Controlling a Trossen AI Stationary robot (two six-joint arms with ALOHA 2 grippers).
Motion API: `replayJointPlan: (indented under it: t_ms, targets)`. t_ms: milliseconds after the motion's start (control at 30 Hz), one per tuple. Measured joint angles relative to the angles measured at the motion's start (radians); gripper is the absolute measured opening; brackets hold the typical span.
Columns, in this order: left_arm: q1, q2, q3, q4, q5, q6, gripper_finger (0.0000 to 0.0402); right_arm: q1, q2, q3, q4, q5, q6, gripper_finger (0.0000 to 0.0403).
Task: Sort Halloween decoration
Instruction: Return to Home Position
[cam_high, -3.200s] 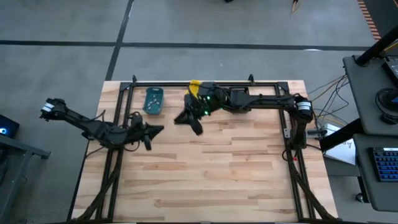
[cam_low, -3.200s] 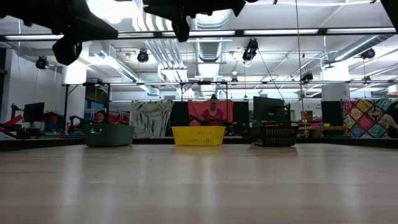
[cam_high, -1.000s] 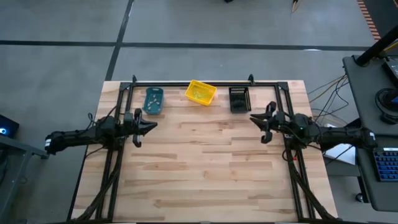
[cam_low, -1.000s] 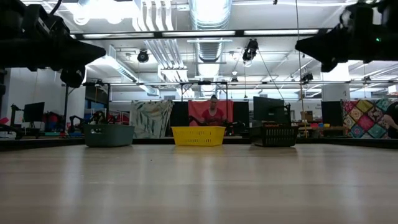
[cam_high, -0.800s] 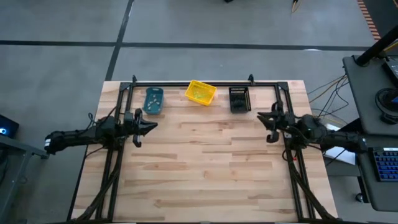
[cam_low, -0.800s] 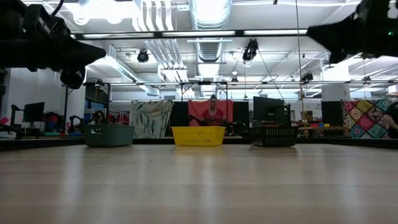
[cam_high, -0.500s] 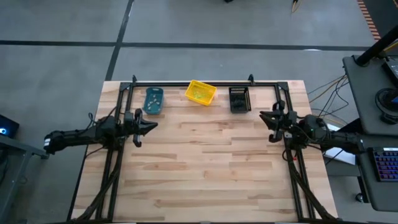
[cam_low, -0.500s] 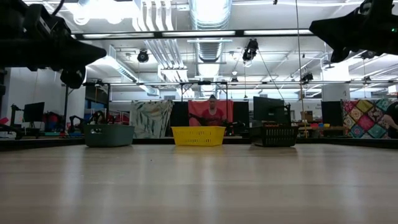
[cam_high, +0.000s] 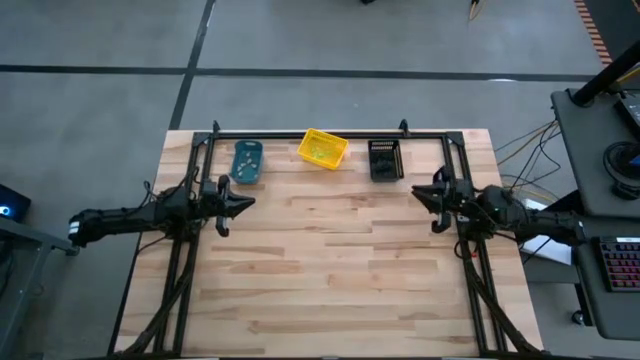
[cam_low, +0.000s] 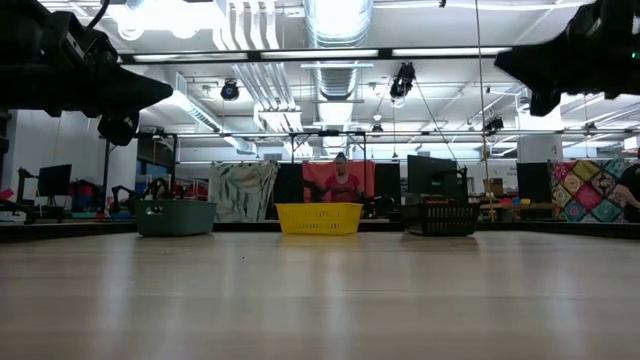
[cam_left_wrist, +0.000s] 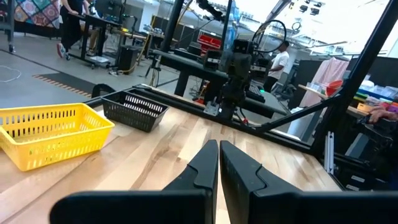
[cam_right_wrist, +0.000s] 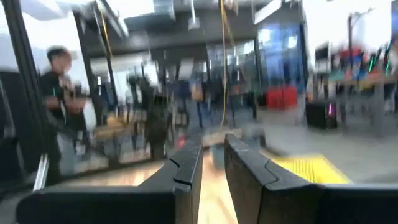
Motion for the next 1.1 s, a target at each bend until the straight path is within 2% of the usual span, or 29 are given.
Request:
replayJointPlan:
  t_ms: [333, 600, 1100]
  targets:
    - [0.0, 0.018, 0.0, 0.001, 0.0, 0.0, 0.0, 0.061, -0.005, 0.0, -0.22, 0.014, -0.01, 0.0057]
    - [0.0, 0.032, 0.0, -0.001, 0.0, 0.0, 0.0, 0.075, -0.005, 0.0, -0.223, 0.02, -0.124, 0.0057]
    - [0.0, 0.068, 0.001, -0.001, 0.0, 0.0, 0.0, 0.073, 0.017, -0.001, -0.219, 0.02, -0.113, 0.0057]
